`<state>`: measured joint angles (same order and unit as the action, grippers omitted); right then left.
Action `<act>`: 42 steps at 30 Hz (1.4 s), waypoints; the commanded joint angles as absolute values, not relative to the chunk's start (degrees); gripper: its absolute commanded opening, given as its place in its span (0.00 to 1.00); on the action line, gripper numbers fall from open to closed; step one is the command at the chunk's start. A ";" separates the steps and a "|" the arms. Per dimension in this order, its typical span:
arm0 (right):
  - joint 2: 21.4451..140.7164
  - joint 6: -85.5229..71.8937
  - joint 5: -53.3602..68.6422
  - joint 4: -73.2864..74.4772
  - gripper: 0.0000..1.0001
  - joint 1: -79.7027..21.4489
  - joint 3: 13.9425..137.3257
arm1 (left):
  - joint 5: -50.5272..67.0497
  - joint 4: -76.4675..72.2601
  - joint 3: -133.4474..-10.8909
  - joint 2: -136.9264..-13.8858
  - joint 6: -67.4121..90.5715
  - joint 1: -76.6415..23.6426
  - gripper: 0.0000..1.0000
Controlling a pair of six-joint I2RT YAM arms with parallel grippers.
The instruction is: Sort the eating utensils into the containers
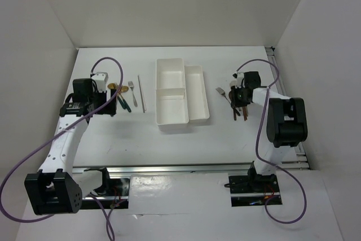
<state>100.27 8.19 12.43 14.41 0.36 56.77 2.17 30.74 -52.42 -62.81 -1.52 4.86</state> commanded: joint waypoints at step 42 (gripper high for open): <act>103.45 -9.14 23.91 11.07 0.00 -35.50 79.73 | 0.26 32.08 -51.42 -59.24 -1.76 5.27 1.00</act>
